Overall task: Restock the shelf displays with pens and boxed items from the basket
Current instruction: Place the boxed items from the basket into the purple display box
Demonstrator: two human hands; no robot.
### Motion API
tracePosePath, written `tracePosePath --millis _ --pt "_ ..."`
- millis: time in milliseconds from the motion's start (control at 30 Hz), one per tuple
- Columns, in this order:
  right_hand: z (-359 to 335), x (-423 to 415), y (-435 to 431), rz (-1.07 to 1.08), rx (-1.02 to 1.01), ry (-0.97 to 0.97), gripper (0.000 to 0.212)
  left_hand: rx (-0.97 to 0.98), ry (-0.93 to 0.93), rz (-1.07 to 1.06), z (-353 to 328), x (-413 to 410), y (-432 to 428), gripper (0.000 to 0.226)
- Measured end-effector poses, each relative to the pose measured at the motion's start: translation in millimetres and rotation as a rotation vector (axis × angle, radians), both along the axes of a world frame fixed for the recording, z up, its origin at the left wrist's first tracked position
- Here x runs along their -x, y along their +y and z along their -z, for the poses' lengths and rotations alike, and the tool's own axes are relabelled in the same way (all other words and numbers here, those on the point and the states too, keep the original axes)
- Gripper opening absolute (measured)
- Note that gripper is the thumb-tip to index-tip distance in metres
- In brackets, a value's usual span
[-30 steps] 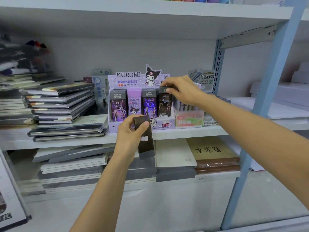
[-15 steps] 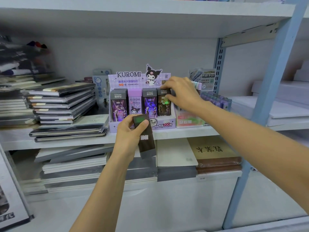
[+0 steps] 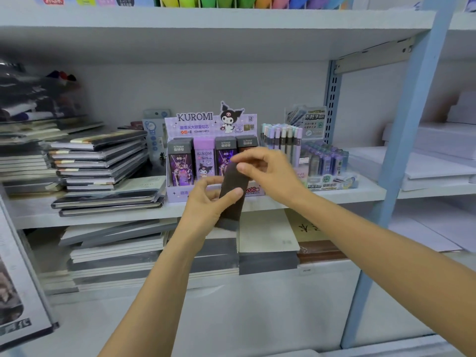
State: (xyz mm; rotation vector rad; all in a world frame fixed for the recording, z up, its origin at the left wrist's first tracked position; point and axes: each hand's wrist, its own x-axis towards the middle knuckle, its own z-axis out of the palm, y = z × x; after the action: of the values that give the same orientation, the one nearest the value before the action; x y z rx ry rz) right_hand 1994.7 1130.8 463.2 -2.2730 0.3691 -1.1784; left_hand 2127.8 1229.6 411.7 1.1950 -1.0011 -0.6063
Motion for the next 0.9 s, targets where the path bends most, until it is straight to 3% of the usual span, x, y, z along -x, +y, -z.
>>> tracePosePath --millis 100,333,367,467,533,700,800,900 --pt "-2.7 8.2 -4.7 0.062 -0.027 -0.142 0.021 -0.036 0.018 0.024 -0.9 -5.4 6.4 0.026" --pt "10.5 25.6 -15.4 -0.11 0.035 0.087 0.029 0.05 0.119 -0.04 -14.8 -8.6 16.2 0.017" --pt "13.4 26.3 -16.2 -0.103 0.031 0.088 0.03 0.051 0.155 -0.024 -17.3 -8.0 17.6 0.021" --pt "20.2 25.6 -17.1 -0.085 -0.075 0.013 0.024 0.084 0.309 0.095 -24.5 -6.2 18.8 0.06" --pt "22.7 23.1 -16.3 -0.102 -0.163 -0.041 0.019 0.112 0.362 0.148 -27.0 -4.8 18.6 0.069" --pt "31.0 17.7 -8.7 -0.181 -0.264 0.026 0.012 0.087 0.024 -0.025 -14.3 2.3 14.5 0.013" --pt "31.7 17.9 -4.8 -0.149 -0.175 0.147 0.019 0.09 -0.071 -0.107 -9.3 3.2 12.3 0.008" --pt "23.1 15.6 -0.8 -0.102 -0.13 0.104 0.043 0.041 -0.283 -0.168 -8.9 3.4 9.7 0.006"
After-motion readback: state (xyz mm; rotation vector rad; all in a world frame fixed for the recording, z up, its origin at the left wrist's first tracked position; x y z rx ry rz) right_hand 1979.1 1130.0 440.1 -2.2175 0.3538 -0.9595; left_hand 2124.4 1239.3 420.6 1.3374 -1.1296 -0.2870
